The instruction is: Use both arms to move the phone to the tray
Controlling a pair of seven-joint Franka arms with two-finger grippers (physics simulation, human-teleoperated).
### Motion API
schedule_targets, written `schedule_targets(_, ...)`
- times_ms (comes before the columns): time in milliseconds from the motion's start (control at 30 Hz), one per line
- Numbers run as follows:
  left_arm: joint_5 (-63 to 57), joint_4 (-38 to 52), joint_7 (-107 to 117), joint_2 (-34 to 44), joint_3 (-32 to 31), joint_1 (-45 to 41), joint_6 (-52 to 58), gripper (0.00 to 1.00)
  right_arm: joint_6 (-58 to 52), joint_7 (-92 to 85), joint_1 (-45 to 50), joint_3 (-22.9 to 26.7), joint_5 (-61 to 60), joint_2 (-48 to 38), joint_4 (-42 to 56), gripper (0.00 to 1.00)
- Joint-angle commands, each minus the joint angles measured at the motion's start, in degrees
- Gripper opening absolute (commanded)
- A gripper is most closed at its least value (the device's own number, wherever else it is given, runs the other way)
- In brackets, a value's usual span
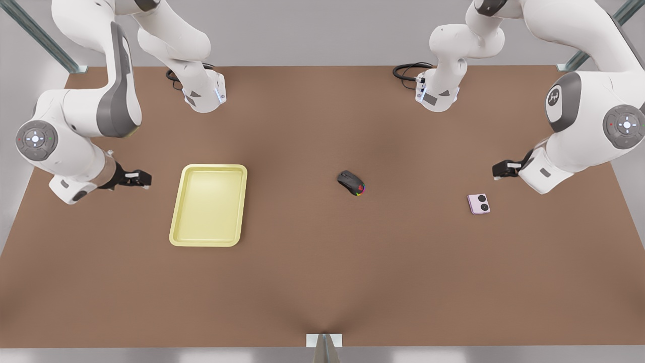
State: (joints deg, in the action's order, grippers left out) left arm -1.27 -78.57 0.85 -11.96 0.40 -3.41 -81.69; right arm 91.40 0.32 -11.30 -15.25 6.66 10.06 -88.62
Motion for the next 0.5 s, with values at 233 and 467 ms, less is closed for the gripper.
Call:
schedule_targets(233,0.47,-31.72,0.56,-7.29,0.39,4.47,-38.71,1.0,2.99,3.37,0.49,-0.13,-0.15,1.1,1.44,1.0)
schedule_targets(467,0.56,-38.23,-5.24,-11.5,1.53,10.97,-51.2,1.0,2.99,3.37,0.58,-0.22,-0.15,1.63,1.79,1.0)
